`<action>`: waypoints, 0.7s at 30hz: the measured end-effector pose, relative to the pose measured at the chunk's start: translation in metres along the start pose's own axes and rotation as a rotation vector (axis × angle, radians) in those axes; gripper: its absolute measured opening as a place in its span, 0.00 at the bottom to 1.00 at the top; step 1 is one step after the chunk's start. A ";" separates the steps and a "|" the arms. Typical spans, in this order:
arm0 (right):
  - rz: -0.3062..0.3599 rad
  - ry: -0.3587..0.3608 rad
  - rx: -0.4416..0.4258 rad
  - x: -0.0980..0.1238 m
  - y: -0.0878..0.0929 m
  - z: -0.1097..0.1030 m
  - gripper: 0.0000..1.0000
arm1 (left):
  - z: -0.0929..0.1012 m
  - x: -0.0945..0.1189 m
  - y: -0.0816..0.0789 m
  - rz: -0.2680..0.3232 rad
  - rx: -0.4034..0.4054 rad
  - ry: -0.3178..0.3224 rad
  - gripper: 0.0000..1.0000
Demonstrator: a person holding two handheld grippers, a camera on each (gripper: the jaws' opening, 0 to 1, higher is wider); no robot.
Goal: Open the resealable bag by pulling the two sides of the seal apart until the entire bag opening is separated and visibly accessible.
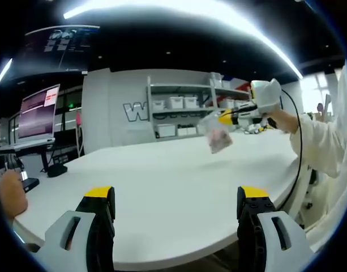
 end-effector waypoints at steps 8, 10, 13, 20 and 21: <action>0.005 -0.005 -0.003 0.008 -0.001 -0.002 0.00 | 0.000 -0.001 0.001 -0.003 -0.002 0.001 0.88; 0.008 -0.006 -0.010 0.012 -0.002 -0.003 0.00 | 0.000 -0.001 0.001 -0.002 0.000 0.002 0.88; 0.012 -0.007 -0.015 0.015 -0.002 -0.005 0.00 | 0.001 -0.001 0.001 -0.004 0.000 0.001 0.88; 0.024 -0.030 -0.044 0.022 -0.003 -0.011 0.00 | 0.002 -0.001 0.001 -0.004 0.001 0.004 0.88; 0.028 -0.034 -0.055 0.023 -0.004 -0.012 0.00 | 0.003 -0.001 0.001 -0.005 0.000 0.005 0.88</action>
Point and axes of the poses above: the point that each gripper's makers call its tool centre point, and the gripper's own axes: x roughly backward along the fingers, z roughly to its right, y roughly out of its underside, the point moved 8 cm from there along x, roughly backward along the fingers, and after that the axes turned 2 degrees about x, right-handed, at the moved point
